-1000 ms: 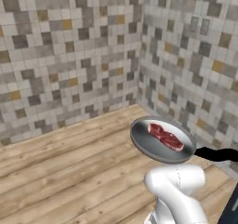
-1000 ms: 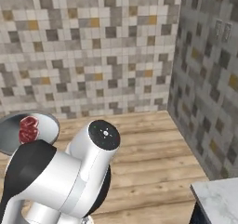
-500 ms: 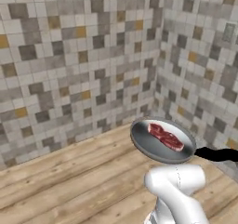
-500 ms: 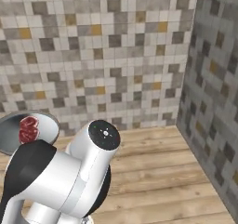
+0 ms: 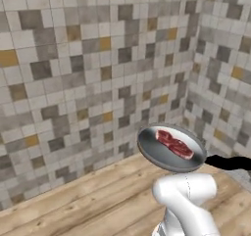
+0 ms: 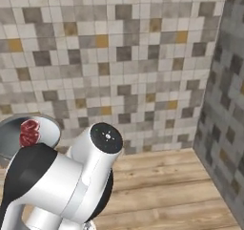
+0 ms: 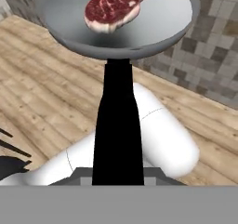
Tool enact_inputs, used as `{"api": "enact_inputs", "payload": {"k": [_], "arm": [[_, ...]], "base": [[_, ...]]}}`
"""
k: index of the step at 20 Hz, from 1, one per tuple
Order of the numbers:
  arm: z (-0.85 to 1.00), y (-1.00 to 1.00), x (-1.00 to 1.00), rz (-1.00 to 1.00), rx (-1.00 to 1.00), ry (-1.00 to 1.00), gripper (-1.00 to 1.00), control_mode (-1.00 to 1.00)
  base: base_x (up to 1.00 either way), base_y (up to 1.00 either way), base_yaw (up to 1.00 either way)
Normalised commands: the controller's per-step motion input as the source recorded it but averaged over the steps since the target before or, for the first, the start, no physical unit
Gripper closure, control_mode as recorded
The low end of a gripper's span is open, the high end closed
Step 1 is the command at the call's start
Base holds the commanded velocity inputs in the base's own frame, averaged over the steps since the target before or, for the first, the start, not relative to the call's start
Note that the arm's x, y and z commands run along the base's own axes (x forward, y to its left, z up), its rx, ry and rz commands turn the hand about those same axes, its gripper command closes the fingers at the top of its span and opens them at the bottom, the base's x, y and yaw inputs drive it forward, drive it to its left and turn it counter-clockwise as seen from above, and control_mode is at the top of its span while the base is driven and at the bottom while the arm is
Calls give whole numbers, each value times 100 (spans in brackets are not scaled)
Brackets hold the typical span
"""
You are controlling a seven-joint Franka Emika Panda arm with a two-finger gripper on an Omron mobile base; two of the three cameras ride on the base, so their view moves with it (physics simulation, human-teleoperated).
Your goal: Pick up the pan with the steak in it and place it on the dining table. Then place the steak on the plate.
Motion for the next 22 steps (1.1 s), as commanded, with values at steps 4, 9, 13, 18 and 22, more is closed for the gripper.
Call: {"api": "enact_inputs", "payload": {"k": [4, 9, 13, 18, 22], "arm": [[0, 0, 0, 0, 0, 0, 100, 100], [0, 0, 0, 0, 0, 0, 100, 100], [0, 0, 0, 0, 0, 0, 100, 100], [0, 0, 0, 0, 0, 0, 100, 100], [0, 0, 0, 0, 0, 0, 100, 100]], "base": [[-1, 0, 43], [-5, 0, 48], [-5, 0, 50], [-5, 0, 50], [-5, 0, 50]]}}
